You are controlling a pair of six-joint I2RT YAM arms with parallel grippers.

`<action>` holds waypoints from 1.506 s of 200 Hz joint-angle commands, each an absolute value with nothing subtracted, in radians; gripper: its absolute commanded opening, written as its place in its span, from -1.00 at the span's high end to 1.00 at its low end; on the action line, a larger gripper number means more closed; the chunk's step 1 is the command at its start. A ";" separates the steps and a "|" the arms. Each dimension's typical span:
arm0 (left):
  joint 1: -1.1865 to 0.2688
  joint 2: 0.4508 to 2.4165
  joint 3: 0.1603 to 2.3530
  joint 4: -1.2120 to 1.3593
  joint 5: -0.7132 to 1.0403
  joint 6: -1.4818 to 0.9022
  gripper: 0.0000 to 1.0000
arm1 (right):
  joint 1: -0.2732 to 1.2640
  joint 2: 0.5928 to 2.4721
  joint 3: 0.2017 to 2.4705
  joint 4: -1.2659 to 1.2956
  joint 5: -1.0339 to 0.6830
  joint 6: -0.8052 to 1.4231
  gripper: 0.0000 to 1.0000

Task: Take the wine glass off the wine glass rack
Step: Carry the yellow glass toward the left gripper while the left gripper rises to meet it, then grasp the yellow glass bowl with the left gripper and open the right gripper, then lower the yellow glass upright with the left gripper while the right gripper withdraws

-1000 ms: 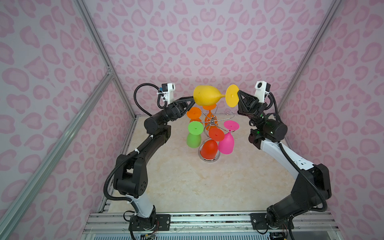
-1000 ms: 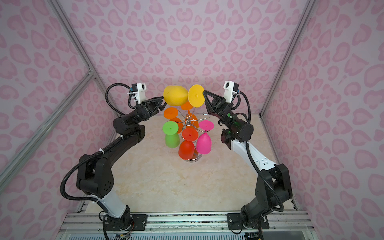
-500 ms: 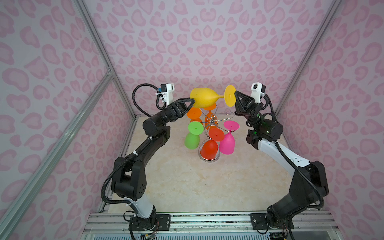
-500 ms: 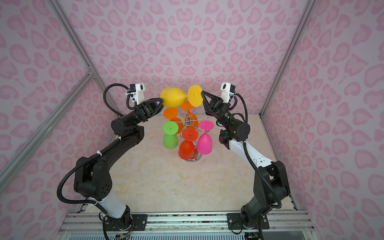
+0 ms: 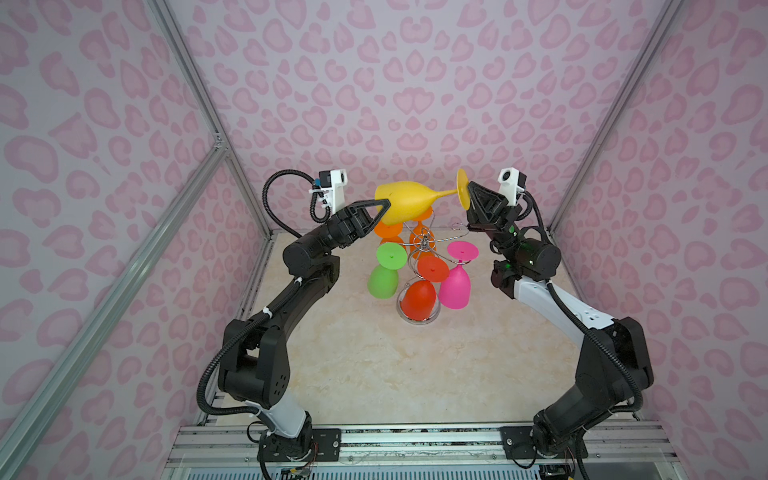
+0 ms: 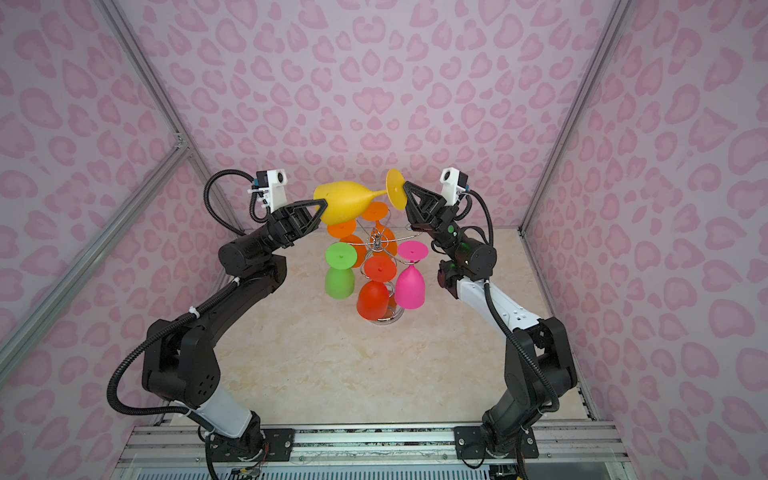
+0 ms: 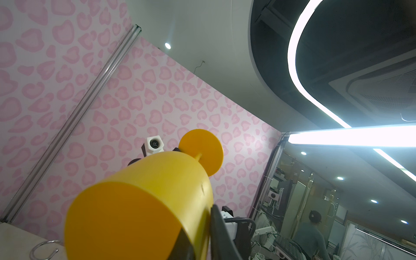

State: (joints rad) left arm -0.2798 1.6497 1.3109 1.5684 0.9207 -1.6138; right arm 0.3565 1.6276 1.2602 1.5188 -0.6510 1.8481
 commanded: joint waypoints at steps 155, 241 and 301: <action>-0.510 1.269 1.428 0.054 1.065 -0.349 0.95 | -0.034 1.181 1.096 0.315 -0.803 0.970 -0.27; -0.872 1.290 1.618 -0.796 0.499 0.246 0.95 | -0.140 1.100 1.038 -0.072 -0.707 0.741 -0.30; -1.083 1.416 1.636 -0.982 0.117 0.258 0.95 | -0.169 1.124 1.028 -0.114 -0.694 0.733 -0.28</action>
